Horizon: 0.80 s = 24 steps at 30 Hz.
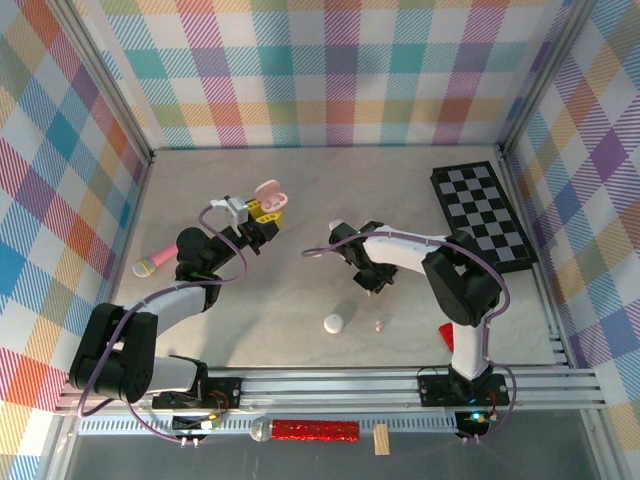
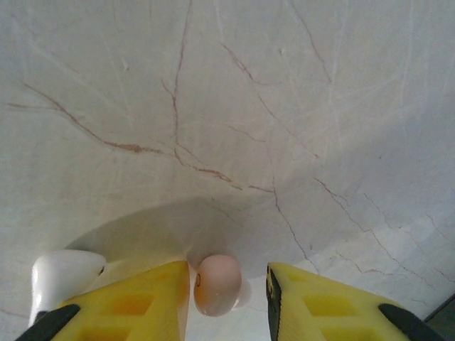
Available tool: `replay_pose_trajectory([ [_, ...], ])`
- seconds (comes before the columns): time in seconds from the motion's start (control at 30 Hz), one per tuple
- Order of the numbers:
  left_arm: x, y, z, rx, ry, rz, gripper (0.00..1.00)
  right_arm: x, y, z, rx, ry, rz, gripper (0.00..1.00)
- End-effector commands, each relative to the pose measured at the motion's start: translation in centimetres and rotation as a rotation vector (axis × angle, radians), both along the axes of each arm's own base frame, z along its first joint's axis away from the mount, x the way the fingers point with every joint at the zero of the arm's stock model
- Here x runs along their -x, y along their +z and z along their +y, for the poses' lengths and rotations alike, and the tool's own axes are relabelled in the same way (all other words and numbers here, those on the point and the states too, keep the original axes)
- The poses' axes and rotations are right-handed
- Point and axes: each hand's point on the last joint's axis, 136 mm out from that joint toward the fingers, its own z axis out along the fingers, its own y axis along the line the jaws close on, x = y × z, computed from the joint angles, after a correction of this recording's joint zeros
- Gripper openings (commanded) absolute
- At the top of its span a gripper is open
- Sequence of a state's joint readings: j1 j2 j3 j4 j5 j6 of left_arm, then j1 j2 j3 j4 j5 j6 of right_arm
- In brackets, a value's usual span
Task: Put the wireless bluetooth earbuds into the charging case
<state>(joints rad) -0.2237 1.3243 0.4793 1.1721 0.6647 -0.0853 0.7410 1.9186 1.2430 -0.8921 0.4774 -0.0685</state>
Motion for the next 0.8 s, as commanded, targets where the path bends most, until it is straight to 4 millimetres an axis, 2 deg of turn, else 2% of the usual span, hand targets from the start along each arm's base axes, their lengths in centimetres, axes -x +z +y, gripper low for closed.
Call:
replay_pose_trajectory([
  [0.0, 0.1, 1.2, 0.2, -0.003, -0.008, -0.048, 0.31, 0.3, -0.1, 0.3, 0.008, 0.006, 0.030, 0.31],
  [0.23, 0.2, 1.4, 0.1, -0.004, -0.013, -0.050, 0.31, 0.4, -0.4, -0.1, 0.035, -0.029, 0.039, 0.25],
  [0.37, 0.3, 1.4, 0.1, -0.009, -0.017, -0.049, 0.31, 0.5, 0.0, 0.1, -0.005, -0.064, 0.043, 0.24],
  [0.57, 0.3, 1.6, 0.1, -0.005, -0.015, -0.050, 0.31, 0.1, 1.8, 1.6, -0.194, -0.135, 0.024, 0.24],
  [0.77, 0.5, 1.4, -0.3, -0.006, -0.030, -0.046, 0.31, -0.2, 4.2, 3.7, -0.523, -0.275, 0.051, 0.24],
])
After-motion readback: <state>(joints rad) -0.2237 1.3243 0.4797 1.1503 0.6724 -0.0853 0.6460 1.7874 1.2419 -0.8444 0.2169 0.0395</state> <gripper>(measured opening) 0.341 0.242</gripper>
